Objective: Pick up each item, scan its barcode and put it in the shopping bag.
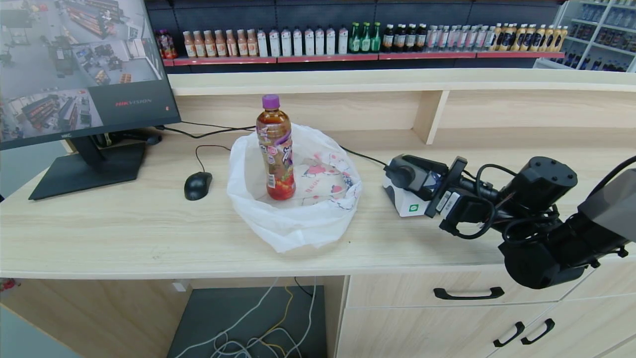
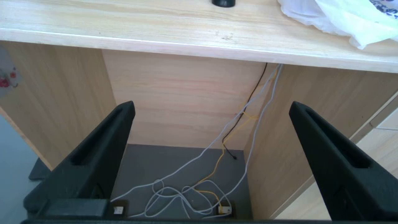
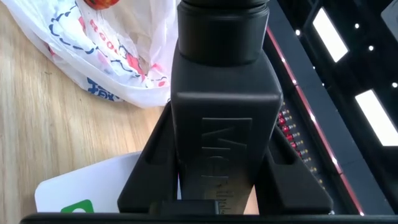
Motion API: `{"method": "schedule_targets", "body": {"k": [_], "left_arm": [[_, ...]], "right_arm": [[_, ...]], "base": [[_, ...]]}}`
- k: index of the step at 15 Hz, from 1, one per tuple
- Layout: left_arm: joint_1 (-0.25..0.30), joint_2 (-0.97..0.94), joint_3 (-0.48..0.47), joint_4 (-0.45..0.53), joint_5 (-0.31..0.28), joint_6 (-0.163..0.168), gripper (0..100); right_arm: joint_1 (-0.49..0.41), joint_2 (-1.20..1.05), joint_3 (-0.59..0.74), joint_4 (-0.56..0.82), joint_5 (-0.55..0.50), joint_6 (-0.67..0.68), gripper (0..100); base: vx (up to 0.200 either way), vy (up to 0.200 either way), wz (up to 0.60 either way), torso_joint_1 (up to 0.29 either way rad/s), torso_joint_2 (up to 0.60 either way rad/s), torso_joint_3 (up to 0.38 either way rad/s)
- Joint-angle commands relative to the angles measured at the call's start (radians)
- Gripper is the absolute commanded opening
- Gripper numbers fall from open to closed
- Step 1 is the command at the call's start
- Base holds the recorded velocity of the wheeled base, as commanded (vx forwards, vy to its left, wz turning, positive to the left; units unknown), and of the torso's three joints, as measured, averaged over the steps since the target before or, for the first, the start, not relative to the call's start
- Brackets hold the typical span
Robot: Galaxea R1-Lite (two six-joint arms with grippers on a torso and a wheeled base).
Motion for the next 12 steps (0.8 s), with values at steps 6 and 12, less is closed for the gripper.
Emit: {"method": "schedule_targets", "body": {"k": [6, 12], "left_arm": [[0.001, 0.000, 0.000, 0.000, 0.000, 0.000, 100], [0.001, 0.000, 0.000, 0.000, 0.000, 0.000, 100]], "right_arm": [[-0.003, -0.032, 0.004, -0.001, 0.000, 0.014, 0], [0.000, -0.167, 0.031, -0.001, -0.001, 0.106, 0]], "base": [[0.000, 0.000, 0.00, 0.000, 0.00, 0.000], [0.000, 0.000, 0.00, 0.000, 0.00, 0.000]]}}
